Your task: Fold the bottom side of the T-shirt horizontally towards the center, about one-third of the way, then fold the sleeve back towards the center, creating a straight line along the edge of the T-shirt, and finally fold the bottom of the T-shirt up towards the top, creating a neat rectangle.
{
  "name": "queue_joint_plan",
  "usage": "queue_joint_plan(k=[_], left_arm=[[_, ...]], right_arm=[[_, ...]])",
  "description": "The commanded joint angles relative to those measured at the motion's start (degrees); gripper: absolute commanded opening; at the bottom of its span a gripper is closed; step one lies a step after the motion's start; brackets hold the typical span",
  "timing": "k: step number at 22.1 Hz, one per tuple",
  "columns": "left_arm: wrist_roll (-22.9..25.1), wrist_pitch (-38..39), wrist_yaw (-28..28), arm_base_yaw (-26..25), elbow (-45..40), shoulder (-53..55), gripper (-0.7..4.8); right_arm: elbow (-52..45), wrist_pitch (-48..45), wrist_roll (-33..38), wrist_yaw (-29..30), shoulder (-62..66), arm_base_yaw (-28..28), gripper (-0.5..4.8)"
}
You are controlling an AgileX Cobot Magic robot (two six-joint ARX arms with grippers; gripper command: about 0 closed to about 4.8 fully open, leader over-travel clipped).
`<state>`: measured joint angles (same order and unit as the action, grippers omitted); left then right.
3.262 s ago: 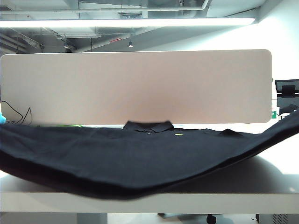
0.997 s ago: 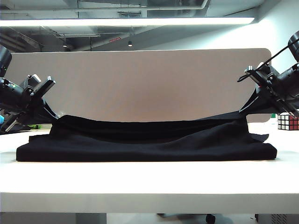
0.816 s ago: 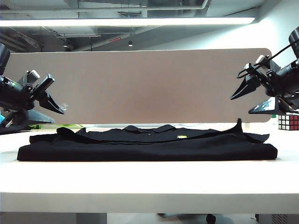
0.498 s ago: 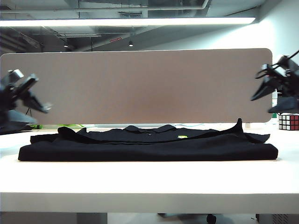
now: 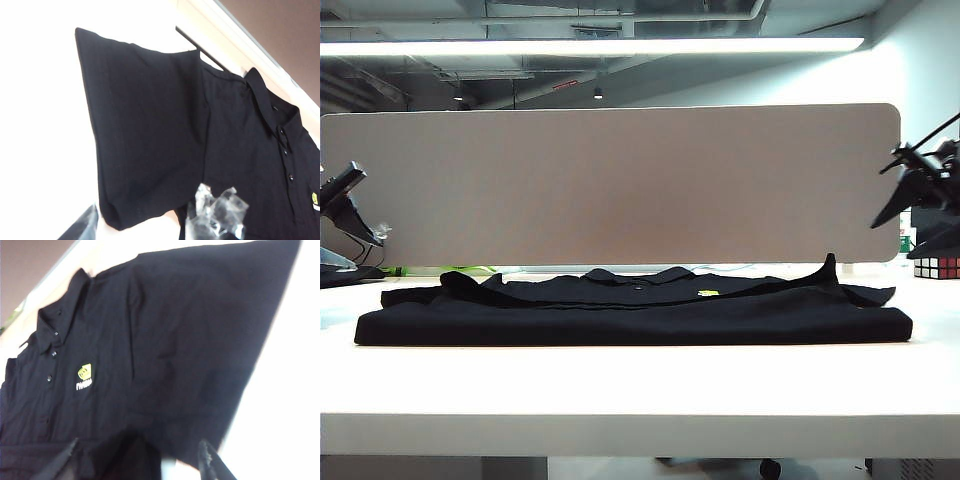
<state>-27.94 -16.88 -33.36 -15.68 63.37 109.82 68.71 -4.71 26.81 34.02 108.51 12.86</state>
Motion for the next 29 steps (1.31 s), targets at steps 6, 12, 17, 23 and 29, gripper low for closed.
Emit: queue_joint_plan(k=[6,12,17,23,29], left_arm=[[0.33,0.33,-0.52,-0.2,3.41,4.2,2.16],[0.96,8.76,-2.8,-0.13,13.84,11.34,2.47],[1.16,8.7,-0.87,-0.02,14.88,12.37,2.47],[1.55,11.08,-2.16,0.24,18.88,16.04,2.47],[1.53,14.29,-5.07,0.79,23.93,19.96,2.47]], right_arm=[[5.07,1.99,1.07,0.63,7.17,0.39,3.15],[5.16,2.32,0.63,0.44,8.57,1.11,3.15],[5.64,2.38,0.61,0.17,10.27,1.27,3.15],[7.23,2.38,0.72,0.17,13.18,0.74,3.15],[8.31,2.32,0.85,-0.04,14.19,0.44,3.14]])
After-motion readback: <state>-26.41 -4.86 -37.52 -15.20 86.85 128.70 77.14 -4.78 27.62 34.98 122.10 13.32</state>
